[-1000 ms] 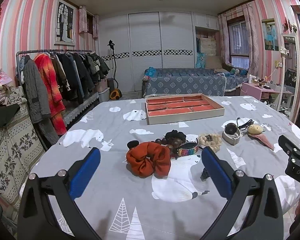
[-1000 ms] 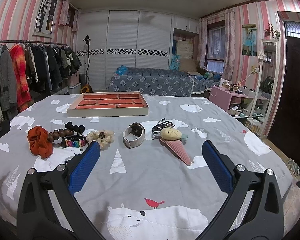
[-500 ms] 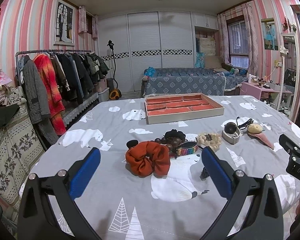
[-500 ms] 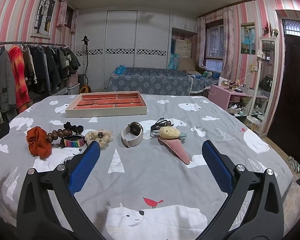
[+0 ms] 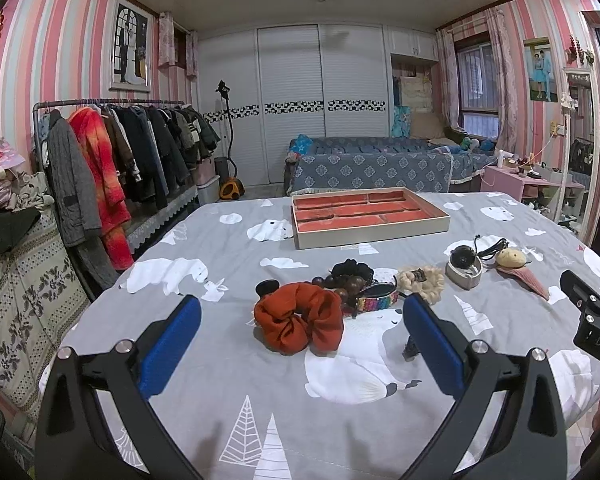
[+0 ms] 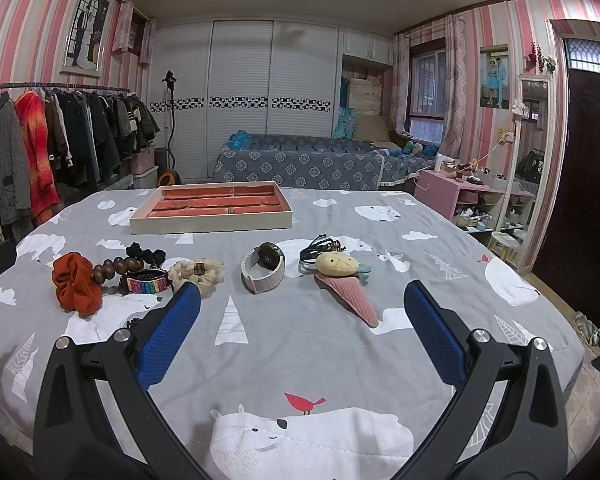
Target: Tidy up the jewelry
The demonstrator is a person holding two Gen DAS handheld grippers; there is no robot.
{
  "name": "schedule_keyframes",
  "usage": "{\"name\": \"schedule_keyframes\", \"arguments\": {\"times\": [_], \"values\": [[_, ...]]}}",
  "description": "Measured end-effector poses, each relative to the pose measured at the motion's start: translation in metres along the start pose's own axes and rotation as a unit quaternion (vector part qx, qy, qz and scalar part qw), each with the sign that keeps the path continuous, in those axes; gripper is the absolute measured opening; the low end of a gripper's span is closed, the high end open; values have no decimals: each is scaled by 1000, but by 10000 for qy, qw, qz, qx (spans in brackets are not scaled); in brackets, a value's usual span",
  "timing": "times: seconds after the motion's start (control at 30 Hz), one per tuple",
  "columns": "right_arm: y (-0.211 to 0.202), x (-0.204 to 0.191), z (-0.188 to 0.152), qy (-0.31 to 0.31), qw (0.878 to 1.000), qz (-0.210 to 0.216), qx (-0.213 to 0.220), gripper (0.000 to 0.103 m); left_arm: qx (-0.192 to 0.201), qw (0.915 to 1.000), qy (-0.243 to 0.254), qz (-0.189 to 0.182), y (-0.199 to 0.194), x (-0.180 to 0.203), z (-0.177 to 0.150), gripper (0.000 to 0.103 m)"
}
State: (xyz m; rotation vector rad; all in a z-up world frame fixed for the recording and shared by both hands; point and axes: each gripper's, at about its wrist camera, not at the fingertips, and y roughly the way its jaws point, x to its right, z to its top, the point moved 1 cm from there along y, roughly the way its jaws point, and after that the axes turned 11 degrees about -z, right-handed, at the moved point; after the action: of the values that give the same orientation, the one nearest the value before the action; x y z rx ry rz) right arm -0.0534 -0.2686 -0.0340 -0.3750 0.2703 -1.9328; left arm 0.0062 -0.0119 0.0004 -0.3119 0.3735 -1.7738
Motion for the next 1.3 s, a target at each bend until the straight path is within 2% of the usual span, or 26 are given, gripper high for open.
{"name": "schedule_keyframes", "arguments": {"times": [0.5, 1.03, 1.3], "values": [[-1, 1, -2, -19, 10000, -54, -20, 99, -14, 10000, -1, 18, 0, -1, -1, 99], [7, 3, -7, -16, 9999, -113, -112, 99, -148, 9998, -105, 67, 10, -20, -12, 99], [14, 1, -7, -163, 9993, -328, -54, 99, -278, 9995, -120, 44, 22, -25, -14, 99]]}}
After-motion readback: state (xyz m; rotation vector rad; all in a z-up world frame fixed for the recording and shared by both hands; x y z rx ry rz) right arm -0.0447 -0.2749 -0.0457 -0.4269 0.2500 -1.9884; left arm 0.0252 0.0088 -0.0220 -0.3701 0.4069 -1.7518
